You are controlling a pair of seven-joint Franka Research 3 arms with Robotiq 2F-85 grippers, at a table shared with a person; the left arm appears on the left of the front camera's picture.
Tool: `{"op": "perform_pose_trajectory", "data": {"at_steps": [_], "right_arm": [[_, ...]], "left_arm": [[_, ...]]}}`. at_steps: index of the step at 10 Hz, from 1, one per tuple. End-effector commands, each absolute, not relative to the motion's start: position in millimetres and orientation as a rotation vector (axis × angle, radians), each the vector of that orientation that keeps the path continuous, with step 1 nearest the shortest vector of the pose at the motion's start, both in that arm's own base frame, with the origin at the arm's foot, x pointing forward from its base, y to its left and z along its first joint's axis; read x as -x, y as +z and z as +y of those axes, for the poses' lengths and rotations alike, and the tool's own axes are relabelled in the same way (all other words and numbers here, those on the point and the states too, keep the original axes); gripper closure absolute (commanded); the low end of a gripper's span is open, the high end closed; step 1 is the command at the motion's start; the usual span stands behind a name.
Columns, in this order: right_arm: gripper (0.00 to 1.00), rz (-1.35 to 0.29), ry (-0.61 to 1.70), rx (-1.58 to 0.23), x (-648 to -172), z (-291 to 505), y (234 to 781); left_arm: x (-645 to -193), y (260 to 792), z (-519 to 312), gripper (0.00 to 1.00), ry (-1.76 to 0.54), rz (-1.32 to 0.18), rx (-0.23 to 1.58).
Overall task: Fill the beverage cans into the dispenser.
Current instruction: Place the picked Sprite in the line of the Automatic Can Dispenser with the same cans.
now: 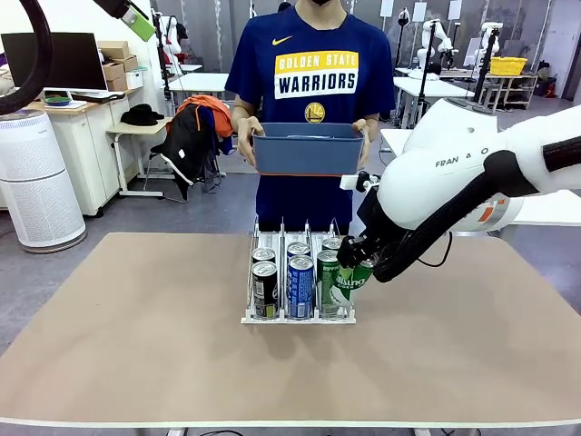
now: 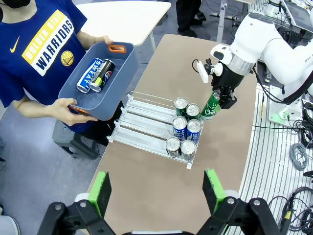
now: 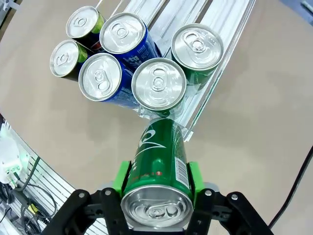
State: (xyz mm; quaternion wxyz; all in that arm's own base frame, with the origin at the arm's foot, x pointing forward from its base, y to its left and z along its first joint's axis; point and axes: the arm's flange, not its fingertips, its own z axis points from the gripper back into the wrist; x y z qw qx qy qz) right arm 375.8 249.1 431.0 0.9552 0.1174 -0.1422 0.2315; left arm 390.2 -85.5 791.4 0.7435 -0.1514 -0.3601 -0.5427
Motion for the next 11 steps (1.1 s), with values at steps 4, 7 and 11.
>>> {"op": "perform_pose_trajectory", "data": {"at_steps": [4, 7, 11], "right_arm": [[0.42, -0.369, 0.449, -0.219, -407.1, 264.6, 431.9], [0.42, -0.322, 0.468, -0.173, -422.5, 275.1, 418.1], [0.42, -0.301, 0.498, -0.144, -433.1, 287.7, 407.6]], "left_arm": [[-389.7, 790.3, -85.7, 0.0, -1.19, -0.784, 0.335], [-389.7, 790.3, -85.7, 0.0, -1.19, -0.784, 0.335], [-389.7, 790.3, -85.7, 0.0, -1.19, -0.784, 0.335]]}}
